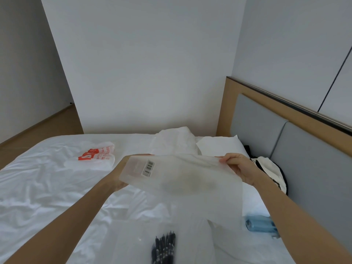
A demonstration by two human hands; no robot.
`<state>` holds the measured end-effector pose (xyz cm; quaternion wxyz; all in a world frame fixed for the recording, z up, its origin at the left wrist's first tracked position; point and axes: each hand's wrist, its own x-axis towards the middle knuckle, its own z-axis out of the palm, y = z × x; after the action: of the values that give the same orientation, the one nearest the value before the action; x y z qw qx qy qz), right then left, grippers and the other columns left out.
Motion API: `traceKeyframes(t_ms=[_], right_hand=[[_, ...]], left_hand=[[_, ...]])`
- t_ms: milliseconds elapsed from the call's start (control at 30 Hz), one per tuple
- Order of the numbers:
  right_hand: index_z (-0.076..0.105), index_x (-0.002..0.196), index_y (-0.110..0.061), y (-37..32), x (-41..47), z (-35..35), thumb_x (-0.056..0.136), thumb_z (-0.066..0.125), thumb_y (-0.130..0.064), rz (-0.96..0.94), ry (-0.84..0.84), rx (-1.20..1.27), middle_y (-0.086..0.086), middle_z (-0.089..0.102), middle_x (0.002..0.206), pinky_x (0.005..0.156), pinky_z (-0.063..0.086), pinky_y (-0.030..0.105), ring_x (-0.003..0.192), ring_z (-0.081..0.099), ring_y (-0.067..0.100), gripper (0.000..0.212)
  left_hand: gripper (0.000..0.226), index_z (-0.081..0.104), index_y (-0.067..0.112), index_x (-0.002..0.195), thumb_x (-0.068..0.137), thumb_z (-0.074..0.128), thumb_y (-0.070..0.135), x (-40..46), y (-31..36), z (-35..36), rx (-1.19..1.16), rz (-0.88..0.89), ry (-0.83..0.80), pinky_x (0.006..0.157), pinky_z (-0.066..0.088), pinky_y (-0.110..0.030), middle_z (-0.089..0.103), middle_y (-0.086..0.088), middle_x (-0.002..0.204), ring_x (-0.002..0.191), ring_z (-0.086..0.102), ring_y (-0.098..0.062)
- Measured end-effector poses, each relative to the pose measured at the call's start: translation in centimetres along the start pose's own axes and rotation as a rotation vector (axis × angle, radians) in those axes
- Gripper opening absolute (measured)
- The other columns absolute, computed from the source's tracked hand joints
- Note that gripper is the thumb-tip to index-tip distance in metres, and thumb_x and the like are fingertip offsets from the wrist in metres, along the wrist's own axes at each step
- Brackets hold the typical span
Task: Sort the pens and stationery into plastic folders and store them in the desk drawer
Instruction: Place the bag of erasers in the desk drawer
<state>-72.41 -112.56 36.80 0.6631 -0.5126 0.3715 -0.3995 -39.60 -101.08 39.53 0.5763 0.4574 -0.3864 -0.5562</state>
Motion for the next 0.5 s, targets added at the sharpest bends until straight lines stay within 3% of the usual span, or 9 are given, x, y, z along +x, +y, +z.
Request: traceKeyframes(t_ms=[67, 100, 133, 200, 300, 400, 500], right_hand=[[0.070, 0.056, -0.001, 0.1, -0.1, -0.1, 0.088, 0.030, 0.018, 0.015, -0.002, 0.007, 0.012, 0.073, 0.078, 0.055, 0.054, 0.021, 0.064, 0.070, 0.018, 0.055], [0.071, 0.058, -0.001, 0.1, -0.2, -0.1, 0.088, 0.030, 0.016, 0.027, -0.005, 0.011, 0.014, 0.072, 0.078, 0.056, 0.055, 0.023, 0.064, 0.069, 0.020, 0.053], [0.071, 0.060, 0.000, 0.2, -0.2, -0.1, 0.087, 0.030, 0.014, 0.047, -0.013, 0.014, 0.016, 0.071, 0.078, 0.057, 0.055, 0.024, 0.065, 0.068, 0.022, 0.051], [0.069, 0.064, 0.003, 0.2, -0.3, 0.1, 0.086, 0.031, 0.009, 0.097, -0.038, 0.012, 0.018, 0.068, 0.078, 0.055, 0.054, 0.026, 0.064, 0.067, 0.025, 0.044], [0.066, 0.070, 0.005, 0.4, -0.4, 0.2, 0.087, 0.035, 0.005, 0.136, -0.047, -0.025, 0.016, 0.066, 0.076, 0.054, 0.053, 0.026, 0.063, 0.065, 0.024, 0.035], [0.063, 0.077, -0.002, 0.9, -0.1, 0.1, 0.090, 0.053, -0.010, 0.172, -0.093, -0.181, 0.011, 0.061, 0.082, 0.057, 0.049, 0.024, 0.064, 0.060, 0.018, 0.018], [0.058, 0.083, -0.011, 0.8, 0.0, 0.7, 0.093, 0.057, -0.037, 0.208, -0.144, -0.678, 0.003, 0.057, 0.082, 0.060, 0.042, 0.018, 0.065, 0.052, 0.011, 0.028]], left_hand=[[0.019, 0.061, 0.023, 0.030, 0.032, 0.079, 0.018, -0.1, 0.3, 0.4, 0.077, 0.083, -0.104, 0.042, 0.042, -0.011, 0.053, 0.008, 0.035, 0.039, 0.055, -0.005], [0.020, 0.065, 0.028, 0.034, 0.032, 0.084, 0.022, 0.3, 0.2, 0.2, 0.133, 0.107, -0.150, 0.049, 0.046, -0.011, 0.059, 0.011, 0.041, 0.044, 0.059, -0.002], [0.021, 0.070, 0.033, 0.044, 0.051, 0.084, 0.018, 0.9, -0.1, -0.2, 0.185, 0.105, -0.190, 0.057, 0.048, -0.014, 0.066, 0.012, 0.053, 0.056, 0.064, -0.003], [0.039, 0.078, 0.031, 0.070, 0.081, 0.062, -0.003, 2.7, -1.0, -1.6, 0.254, 0.081, -0.223, 0.069, 0.055, -0.024, 0.074, 0.005, 0.081, 0.079, 0.068, -0.019], [0.039, 0.078, 0.018, 0.088, 0.088, 0.051, -0.010, 3.3, -1.4, -2.8, 0.264, 0.006, -0.177, 0.081, 0.054, -0.034, 0.073, -0.009, 0.096, 0.084, 0.069, -0.025], [0.032, 0.077, 0.014, 0.090, 0.089, 0.053, -0.006, 3.5, -1.5, -2.6, 0.268, -0.021, -0.188, 0.072, 0.058, -0.034, 0.072, -0.011, 0.095, 0.082, 0.070, -0.026], [0.024, 0.077, 0.015, 0.085, 0.088, 0.057, 0.001, 3.1, -1.3, -2.4, 0.286, -0.019, -0.261, 0.060, 0.054, -0.027, 0.072, -0.008, 0.086, 0.075, 0.069, -0.024]])
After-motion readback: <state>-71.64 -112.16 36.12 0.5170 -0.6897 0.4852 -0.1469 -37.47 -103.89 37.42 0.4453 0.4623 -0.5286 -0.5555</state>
